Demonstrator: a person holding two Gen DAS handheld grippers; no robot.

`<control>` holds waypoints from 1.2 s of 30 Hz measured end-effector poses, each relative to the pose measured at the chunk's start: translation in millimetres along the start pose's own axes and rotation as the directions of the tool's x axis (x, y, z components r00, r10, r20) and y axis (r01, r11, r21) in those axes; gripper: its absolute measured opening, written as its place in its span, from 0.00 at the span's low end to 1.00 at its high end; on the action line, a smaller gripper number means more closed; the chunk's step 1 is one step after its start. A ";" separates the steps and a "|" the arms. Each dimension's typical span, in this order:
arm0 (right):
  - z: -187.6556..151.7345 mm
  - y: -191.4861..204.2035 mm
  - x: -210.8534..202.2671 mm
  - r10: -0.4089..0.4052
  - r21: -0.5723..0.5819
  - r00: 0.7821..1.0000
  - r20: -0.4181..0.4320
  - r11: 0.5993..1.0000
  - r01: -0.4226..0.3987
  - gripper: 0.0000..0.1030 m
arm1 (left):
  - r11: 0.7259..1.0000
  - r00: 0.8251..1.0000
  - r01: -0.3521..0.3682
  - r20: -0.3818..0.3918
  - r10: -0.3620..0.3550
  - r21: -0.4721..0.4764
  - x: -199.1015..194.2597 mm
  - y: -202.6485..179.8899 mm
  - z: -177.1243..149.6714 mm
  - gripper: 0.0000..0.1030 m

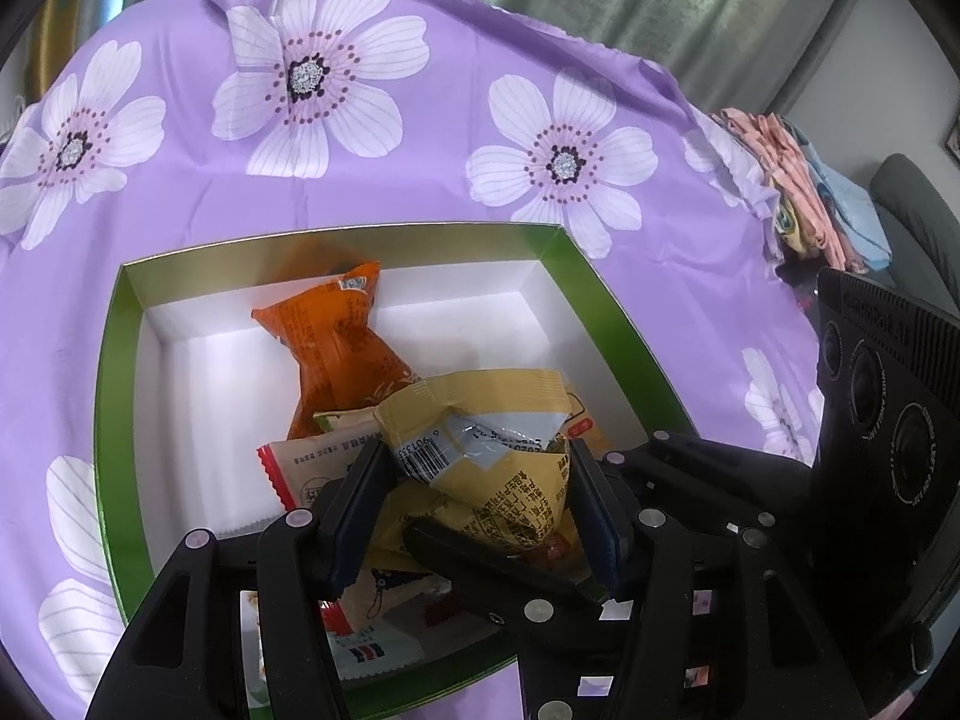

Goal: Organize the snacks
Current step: 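Lower the yellow-wrapped snack into the box and open both grippers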

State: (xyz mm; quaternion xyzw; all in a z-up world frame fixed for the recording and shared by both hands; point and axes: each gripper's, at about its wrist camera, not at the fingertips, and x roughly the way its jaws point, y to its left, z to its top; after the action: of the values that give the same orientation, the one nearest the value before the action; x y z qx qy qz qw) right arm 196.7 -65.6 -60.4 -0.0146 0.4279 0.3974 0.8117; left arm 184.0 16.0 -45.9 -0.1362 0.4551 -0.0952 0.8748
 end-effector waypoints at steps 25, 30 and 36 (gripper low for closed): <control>-1.1 3.3 3.5 -0.036 -0.004 0.999 -0.030 0.999 0.036 0.48 | 0.998 0.998 -0.067 -0.012 0.067 0.013 3.6 -3.5 -0.8 0.59; -2.6 6.6 3.6 -0.061 -0.030 0.997 -0.040 0.998 0.059 0.53 | 0.994 0.994 -0.109 -0.016 0.110 0.026 4.3 -5.5 -1.6 0.66; -2.1 6.0 0.6 -0.076 -0.033 0.996 -0.035 0.997 0.075 0.58 | 0.990 0.991 -0.137 -0.009 0.137 0.016 2.0 -3.1 -1.6 0.76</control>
State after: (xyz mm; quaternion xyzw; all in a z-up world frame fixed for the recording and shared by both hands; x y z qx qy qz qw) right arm 191.5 -61.9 -60.2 -0.0510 0.4353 0.3729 0.8178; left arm 183.7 12.2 -47.3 -0.0975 0.4669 -0.0390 0.8780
